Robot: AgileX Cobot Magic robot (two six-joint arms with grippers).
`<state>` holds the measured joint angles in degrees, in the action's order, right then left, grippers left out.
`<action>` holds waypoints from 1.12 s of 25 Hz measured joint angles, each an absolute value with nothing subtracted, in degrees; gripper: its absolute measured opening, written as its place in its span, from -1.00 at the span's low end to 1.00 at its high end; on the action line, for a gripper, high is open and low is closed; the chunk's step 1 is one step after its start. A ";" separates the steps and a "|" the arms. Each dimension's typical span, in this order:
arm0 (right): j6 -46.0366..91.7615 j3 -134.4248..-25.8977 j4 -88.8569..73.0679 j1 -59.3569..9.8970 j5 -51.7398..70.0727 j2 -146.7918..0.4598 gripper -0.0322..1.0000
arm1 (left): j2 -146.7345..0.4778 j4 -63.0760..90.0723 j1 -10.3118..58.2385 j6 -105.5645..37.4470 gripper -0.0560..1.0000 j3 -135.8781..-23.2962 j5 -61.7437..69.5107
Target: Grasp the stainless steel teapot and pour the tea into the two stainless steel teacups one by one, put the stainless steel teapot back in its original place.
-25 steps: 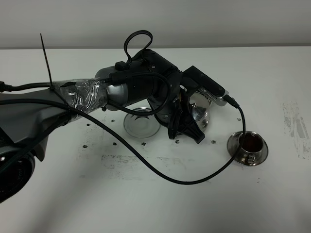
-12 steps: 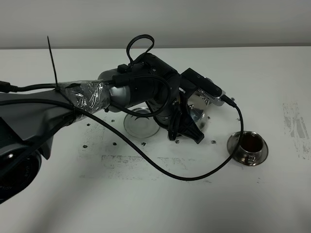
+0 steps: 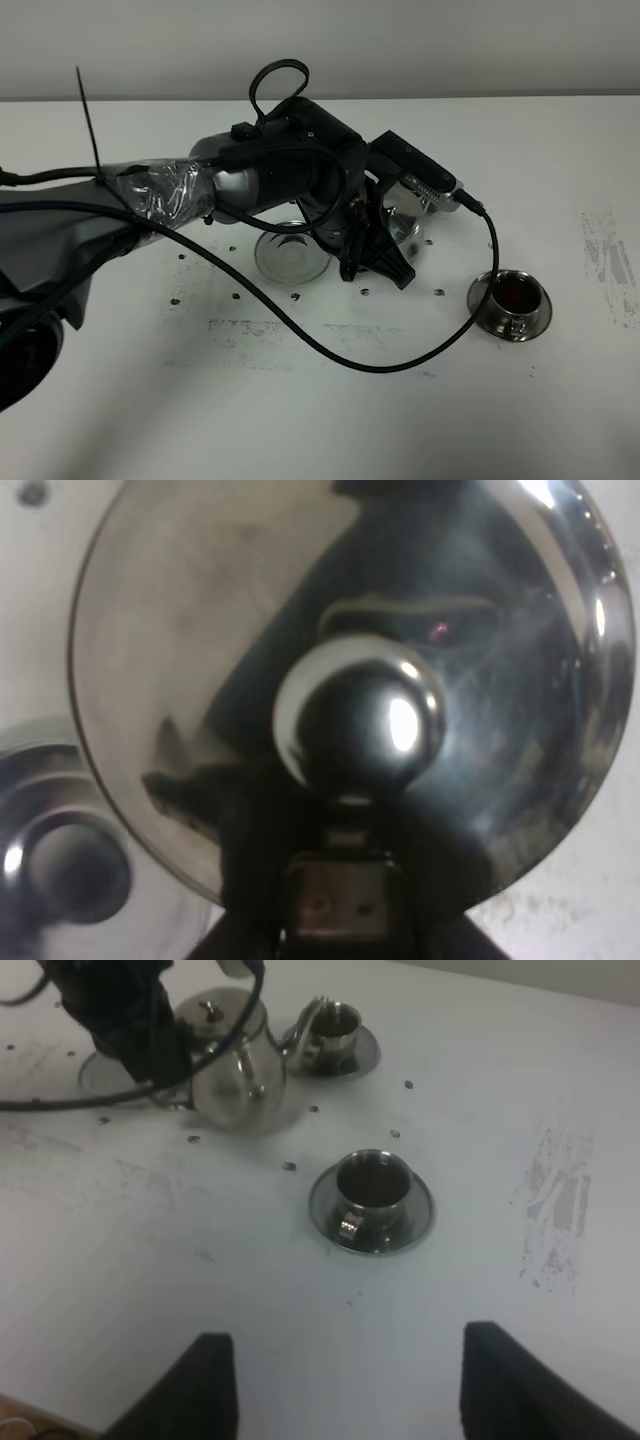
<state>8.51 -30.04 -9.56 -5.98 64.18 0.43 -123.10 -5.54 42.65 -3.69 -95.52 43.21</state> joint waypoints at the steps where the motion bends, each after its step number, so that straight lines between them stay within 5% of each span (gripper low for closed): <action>1: 8.51 -30.04 -9.56 -5.98 64.18 0.43 -0.02 | -122.30 -5.93 42.61 -3.94 -0.56 -95.53 43.94; 13: 8.51 -30.04 -9.56 -5.98 64.18 0.43 -0.02 | -110.98 -6.57 35.51 -7.13 -0.56 -82.69 42.12; 28: 8.51 -30.04 -9.56 -5.98 64.18 0.43 -0.02 | -109.99 -2.75 30.24 -13.32 -0.56 -79.72 40.31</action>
